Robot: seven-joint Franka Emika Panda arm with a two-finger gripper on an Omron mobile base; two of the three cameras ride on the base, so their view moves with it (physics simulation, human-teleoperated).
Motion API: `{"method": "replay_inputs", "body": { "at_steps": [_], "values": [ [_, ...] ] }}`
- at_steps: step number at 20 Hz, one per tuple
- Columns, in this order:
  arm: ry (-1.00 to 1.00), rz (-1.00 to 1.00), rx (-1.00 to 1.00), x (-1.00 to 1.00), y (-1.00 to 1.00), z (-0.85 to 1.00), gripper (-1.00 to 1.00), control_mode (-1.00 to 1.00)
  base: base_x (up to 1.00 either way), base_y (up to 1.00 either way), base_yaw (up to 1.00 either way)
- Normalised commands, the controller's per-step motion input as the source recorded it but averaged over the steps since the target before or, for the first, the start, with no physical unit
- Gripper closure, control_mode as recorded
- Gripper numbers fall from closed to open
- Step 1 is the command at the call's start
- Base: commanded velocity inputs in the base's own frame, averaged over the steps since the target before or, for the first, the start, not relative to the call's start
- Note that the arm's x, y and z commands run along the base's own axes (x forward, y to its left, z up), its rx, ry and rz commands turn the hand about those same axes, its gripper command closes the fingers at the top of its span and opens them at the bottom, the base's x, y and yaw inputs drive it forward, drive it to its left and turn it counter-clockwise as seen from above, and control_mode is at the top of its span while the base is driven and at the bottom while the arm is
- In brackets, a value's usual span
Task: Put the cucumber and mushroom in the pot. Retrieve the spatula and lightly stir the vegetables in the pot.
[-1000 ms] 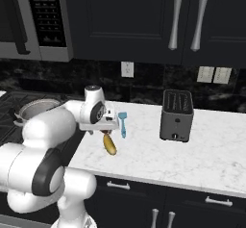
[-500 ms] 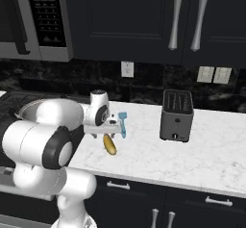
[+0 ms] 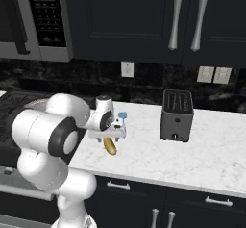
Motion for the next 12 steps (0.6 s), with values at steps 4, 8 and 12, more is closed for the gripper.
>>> {"method": "replay_inputs", "body": {
  "at_steps": [4,8,12],
  "values": [
    [0.00,0.02,-0.02,0.04,0.00,-0.30,-1.00,-1.00,0.00,0.00,0.00],
    [-0.12,0.00,-0.04,-0.15,0.00,-0.03,1.00,-1.00,0.00,0.00,0.00],
    [-0.38,0.00,-0.03,-0.62,0.00,0.35,1.00,-1.00,0.00,0.00,0.00]
  ]
}}
